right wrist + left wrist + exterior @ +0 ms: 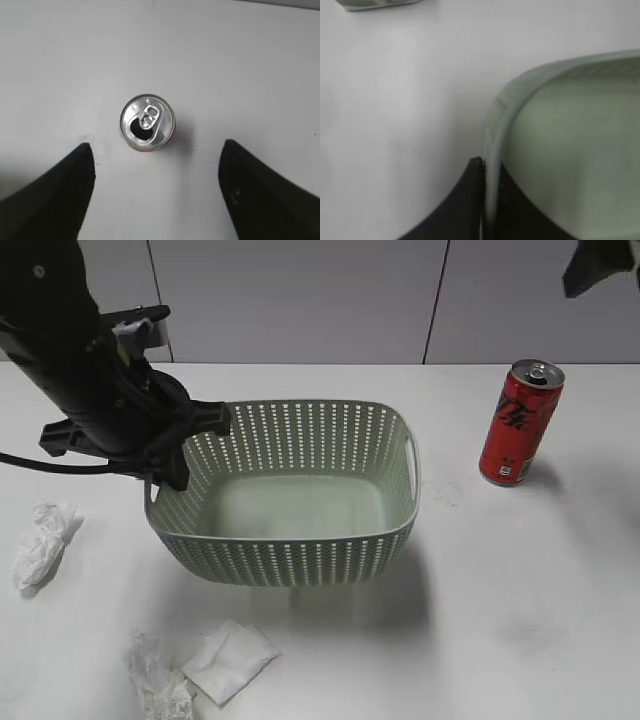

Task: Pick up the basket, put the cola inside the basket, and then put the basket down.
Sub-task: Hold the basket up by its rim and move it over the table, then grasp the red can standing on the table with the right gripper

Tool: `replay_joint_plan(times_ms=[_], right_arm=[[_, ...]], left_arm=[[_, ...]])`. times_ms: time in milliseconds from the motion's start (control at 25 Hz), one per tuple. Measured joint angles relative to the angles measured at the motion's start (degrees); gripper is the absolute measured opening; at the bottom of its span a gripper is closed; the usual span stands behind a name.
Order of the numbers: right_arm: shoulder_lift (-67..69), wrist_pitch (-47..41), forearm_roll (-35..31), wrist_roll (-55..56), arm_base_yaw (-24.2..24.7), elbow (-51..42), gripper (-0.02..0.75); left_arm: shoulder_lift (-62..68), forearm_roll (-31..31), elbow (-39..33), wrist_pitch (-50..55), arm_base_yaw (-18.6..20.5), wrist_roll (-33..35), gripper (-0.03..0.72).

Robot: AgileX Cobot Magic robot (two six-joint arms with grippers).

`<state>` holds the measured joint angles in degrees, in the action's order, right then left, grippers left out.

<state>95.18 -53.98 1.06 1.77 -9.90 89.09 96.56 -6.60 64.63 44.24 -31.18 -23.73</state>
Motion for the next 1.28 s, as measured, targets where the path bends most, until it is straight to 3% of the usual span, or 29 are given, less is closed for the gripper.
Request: replay_joint_plan(times_ms=[200, 680, 1080, 1280], right_arm=[[15.96, -9.54, 0.2, 0.0, 1.56, 12.51, 0.585], [22.31, -13.17, -0.67, -0.86, 1.69, 14.55, 0.553], [4.84, -13.89, 0.07, -4.44, 1.69, 14.0, 0.551], [-11.24, -13.74, -3.96, -7.3, 1.69, 5.19, 0.551]], left_arm=[[0.0, -0.07, 0.0, 0.21, 0.0, 0.0, -0.003], [0.0, -0.12, 0.0, 0.35, 0.03, -0.02, -0.003], [0.0, -1.45, 0.0, 0.87, 0.07, -0.18, -0.003], [0.0, -2.06, 0.0, 1.31, 0.07, -0.18, -0.003]])
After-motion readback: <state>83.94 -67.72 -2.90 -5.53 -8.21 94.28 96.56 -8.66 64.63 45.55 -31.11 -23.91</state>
